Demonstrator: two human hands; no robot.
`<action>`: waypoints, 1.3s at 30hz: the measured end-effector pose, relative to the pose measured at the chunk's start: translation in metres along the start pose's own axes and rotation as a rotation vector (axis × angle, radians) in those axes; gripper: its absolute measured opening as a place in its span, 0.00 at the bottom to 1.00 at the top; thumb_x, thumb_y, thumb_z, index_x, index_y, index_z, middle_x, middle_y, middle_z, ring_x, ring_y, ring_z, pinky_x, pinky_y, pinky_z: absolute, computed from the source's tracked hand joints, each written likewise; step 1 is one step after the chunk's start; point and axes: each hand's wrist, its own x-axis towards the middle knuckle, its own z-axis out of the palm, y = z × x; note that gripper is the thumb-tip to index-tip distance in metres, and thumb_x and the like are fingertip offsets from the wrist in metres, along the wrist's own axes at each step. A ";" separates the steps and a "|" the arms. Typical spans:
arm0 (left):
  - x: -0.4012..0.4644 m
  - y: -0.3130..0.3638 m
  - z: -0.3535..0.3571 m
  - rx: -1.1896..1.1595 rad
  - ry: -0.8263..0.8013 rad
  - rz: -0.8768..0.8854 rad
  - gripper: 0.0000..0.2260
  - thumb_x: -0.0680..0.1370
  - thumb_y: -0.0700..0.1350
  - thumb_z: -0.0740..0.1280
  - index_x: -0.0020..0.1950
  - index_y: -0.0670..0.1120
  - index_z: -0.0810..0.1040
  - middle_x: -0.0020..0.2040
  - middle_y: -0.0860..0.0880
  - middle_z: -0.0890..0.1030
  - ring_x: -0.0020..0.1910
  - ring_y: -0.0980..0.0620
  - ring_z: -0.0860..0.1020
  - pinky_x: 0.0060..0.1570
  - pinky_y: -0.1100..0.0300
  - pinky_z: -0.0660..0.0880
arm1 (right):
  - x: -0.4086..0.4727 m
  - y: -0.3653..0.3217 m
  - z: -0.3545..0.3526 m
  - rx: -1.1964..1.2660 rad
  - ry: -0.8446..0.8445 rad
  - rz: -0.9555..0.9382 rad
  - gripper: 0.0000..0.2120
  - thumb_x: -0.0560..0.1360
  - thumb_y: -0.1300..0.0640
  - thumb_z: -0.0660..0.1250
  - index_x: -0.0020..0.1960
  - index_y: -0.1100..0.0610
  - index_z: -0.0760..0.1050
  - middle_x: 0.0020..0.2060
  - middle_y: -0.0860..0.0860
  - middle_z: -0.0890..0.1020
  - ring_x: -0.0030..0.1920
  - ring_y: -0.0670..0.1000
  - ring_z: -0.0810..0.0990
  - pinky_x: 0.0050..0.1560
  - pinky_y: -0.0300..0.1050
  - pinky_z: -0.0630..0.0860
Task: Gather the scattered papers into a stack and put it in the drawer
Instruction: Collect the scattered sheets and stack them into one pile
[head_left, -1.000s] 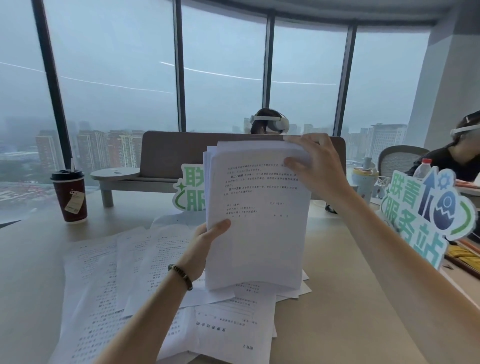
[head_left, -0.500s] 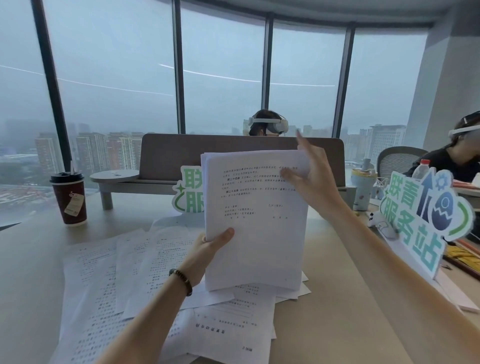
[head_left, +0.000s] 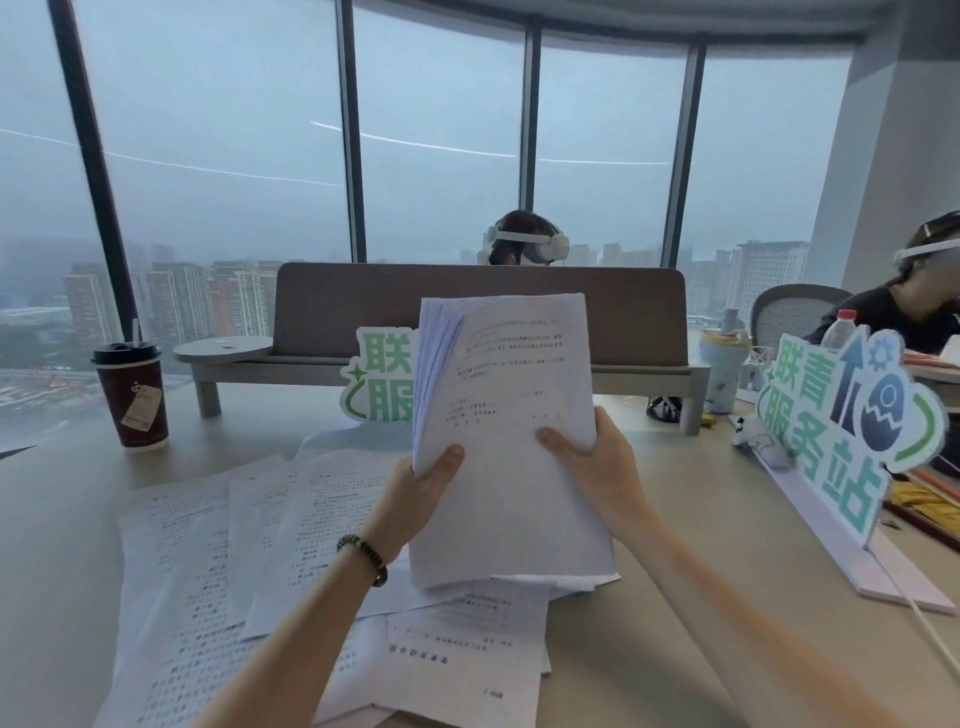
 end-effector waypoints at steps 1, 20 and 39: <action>0.001 0.000 -0.001 0.012 0.006 -0.006 0.06 0.80 0.52 0.66 0.51 0.52 0.81 0.48 0.46 0.85 0.47 0.46 0.84 0.48 0.46 0.83 | 0.000 -0.001 0.001 -0.015 -0.011 -0.002 0.17 0.72 0.46 0.75 0.57 0.48 0.73 0.49 0.41 0.81 0.46 0.42 0.82 0.39 0.39 0.76; 0.024 -0.041 -0.059 0.300 0.055 -0.600 0.19 0.79 0.51 0.68 0.61 0.37 0.78 0.57 0.38 0.82 0.53 0.40 0.81 0.57 0.48 0.78 | 0.002 0.047 -0.006 -0.841 -0.388 0.301 0.26 0.83 0.44 0.55 0.76 0.55 0.61 0.72 0.56 0.71 0.71 0.59 0.68 0.66 0.51 0.69; 0.025 -0.040 -0.011 0.327 -0.120 -0.582 0.20 0.78 0.53 0.69 0.61 0.39 0.78 0.57 0.41 0.83 0.55 0.41 0.81 0.59 0.47 0.78 | 0.013 0.057 -0.031 -0.154 -0.160 0.616 0.22 0.67 0.66 0.79 0.57 0.60 0.75 0.53 0.60 0.82 0.51 0.60 0.82 0.56 0.59 0.80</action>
